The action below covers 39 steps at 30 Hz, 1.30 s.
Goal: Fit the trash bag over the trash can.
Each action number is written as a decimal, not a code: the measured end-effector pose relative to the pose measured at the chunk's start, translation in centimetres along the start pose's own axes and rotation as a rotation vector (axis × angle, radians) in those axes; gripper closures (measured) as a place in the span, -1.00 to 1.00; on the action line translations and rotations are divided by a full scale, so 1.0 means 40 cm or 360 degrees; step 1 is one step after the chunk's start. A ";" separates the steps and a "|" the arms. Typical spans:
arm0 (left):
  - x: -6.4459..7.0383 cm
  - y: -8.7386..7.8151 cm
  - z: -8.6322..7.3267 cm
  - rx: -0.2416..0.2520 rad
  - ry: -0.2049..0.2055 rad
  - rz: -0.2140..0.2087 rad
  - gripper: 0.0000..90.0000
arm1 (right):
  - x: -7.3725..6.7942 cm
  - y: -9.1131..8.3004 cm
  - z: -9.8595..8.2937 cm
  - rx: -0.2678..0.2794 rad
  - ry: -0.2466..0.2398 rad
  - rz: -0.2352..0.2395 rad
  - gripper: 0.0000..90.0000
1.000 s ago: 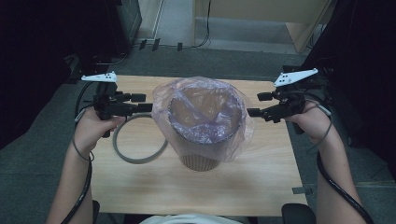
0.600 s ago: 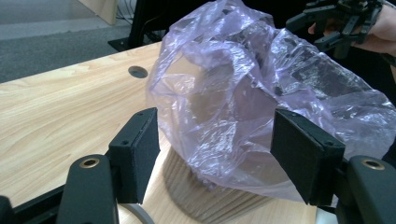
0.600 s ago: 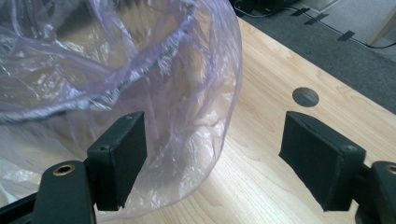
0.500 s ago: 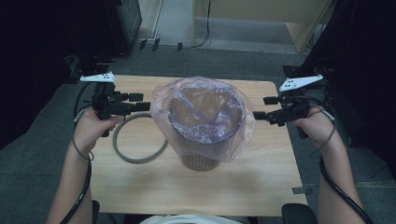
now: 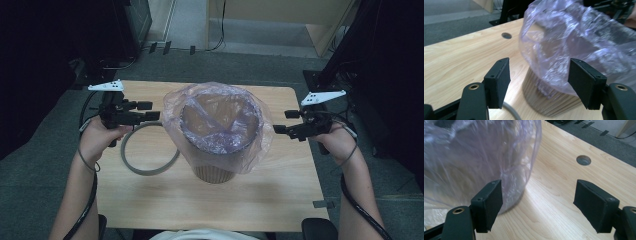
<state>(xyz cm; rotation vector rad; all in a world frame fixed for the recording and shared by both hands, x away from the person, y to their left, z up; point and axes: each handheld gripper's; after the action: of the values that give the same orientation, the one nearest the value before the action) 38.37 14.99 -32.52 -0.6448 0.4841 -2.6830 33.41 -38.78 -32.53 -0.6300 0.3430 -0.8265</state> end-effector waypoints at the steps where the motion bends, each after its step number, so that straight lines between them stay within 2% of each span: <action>1: -0.002 0.000 -0.002 -0.0002 -0.0003 -0.0001 -0.25 | 0.001 0.001 -0.004 -0.0004 0.0000 -0.0001 -0.48; 7: -0.009 0.007 -0.013 -0.0035 0.0020 0.0035 -0.25 | 0.007 0.012 -0.025 -0.0014 0.0007 -0.0014 -0.48; 11: -0.017 0.009 -0.022 -0.0043 0.0046 0.0057 -0.25 | 0.023 0.014 -0.046 0.0019 0.0010 -0.0049 -0.47; 21: -0.044 0.013 -0.043 -0.0036 0.0004 0.0046 -0.25 | 0.036 0.055 -0.088 -0.0039 0.0051 -0.0063 -0.47; 28: -0.060 0.014 -0.057 -0.0035 -0.0020 0.0042 -0.26 | 0.037 0.088 -0.102 -0.0031 0.0071 -0.0072 -0.47; 34: -0.085 0.008 -0.075 -0.0035 -0.0058 0.0081 -0.26 | 0.036 0.116 -0.112 -0.0056 0.0068 -0.0084 -0.47; 39: -0.094 0.008 -0.082 -0.0066 -0.0070 0.0125 -0.26 | 0.032 0.140 -0.125 -0.0092 0.0057 -0.0119 -0.47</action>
<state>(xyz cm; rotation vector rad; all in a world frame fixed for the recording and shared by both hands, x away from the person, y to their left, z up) 40.00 17.01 -36.79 -0.6802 0.5435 -2.5858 34.86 -38.83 -40.01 -0.6860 0.3785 -0.9029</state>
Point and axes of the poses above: each handheld gripper's, and its own axes: y roughly forward along the jaws, z roughly out of its top, x roughly to its right, and after that the axes turned 7 degrees about -z, right-handed
